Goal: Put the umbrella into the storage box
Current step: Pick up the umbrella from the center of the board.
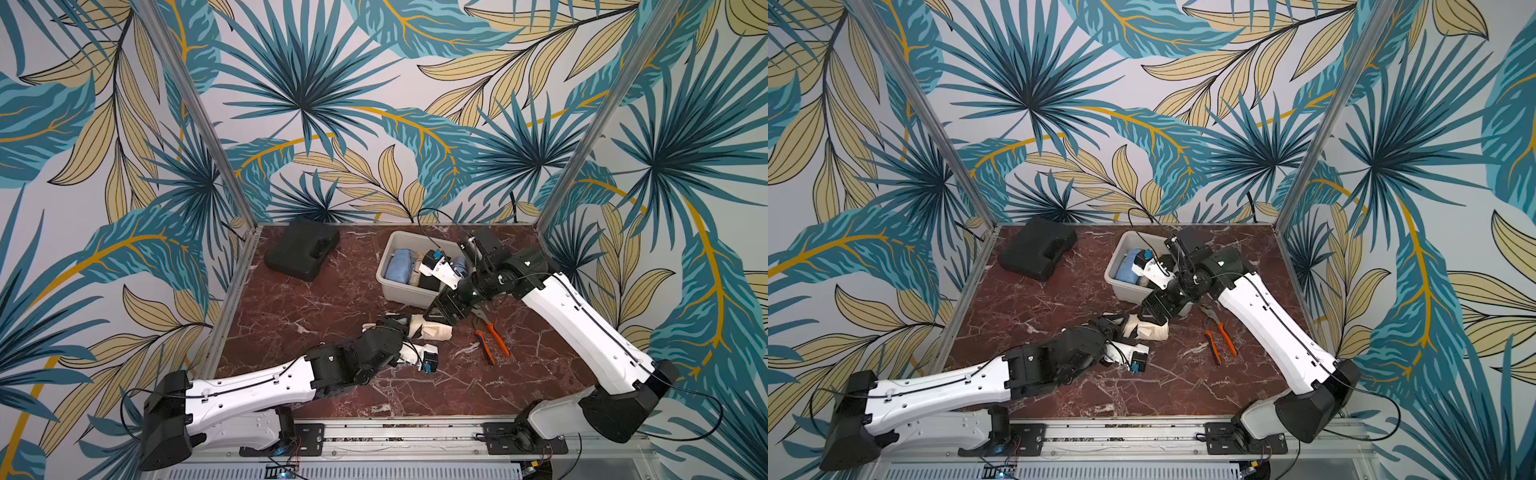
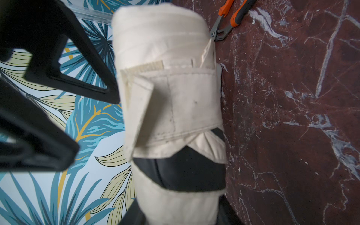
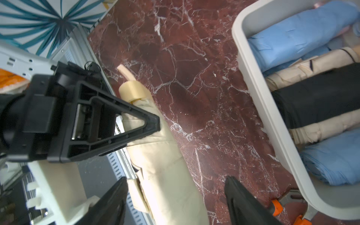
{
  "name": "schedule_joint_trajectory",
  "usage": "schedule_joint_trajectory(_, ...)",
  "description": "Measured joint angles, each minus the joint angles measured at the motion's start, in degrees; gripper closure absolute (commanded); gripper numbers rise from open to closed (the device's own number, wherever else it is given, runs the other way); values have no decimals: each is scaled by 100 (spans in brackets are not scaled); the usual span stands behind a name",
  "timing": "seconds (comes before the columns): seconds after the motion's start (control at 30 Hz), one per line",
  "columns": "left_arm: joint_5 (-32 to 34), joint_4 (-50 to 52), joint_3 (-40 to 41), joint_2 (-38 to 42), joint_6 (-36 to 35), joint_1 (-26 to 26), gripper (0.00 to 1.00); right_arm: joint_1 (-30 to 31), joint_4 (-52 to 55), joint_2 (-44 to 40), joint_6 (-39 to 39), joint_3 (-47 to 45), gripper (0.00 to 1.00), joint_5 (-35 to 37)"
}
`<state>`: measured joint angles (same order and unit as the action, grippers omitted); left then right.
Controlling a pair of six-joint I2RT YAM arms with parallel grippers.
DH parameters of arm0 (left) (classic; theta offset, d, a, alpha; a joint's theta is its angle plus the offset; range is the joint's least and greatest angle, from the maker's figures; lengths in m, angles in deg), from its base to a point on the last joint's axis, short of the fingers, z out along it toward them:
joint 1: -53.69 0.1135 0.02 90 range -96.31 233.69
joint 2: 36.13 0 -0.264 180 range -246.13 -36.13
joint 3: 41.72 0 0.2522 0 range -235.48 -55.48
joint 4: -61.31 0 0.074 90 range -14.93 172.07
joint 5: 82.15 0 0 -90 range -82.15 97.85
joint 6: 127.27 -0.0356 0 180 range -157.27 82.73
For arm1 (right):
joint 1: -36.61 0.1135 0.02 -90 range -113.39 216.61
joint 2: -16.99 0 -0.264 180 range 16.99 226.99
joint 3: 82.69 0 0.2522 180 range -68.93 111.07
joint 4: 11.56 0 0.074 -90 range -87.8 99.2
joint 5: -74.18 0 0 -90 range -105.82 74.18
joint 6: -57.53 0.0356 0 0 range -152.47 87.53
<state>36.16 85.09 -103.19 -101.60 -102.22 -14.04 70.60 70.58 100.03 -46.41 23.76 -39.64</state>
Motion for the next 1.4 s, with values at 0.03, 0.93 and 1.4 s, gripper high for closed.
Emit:
schedule_joint_trajectory(0.03, 2, -26, 0, 0, -44, 0, 100, 66, 31, 20, -103, -33, 21, 4)
schedule_joint_trajectory(0.93, 501, -883, 332, 208, 63, 13, 0, 289, -162, 299, -914, -546, 85, -400)
schedule_joint_trajectory(1.4, 767, -2068, 1008, 1729, 1928, 31, 0, -546, -2404, -295, 1821, -1633, 91, 208)
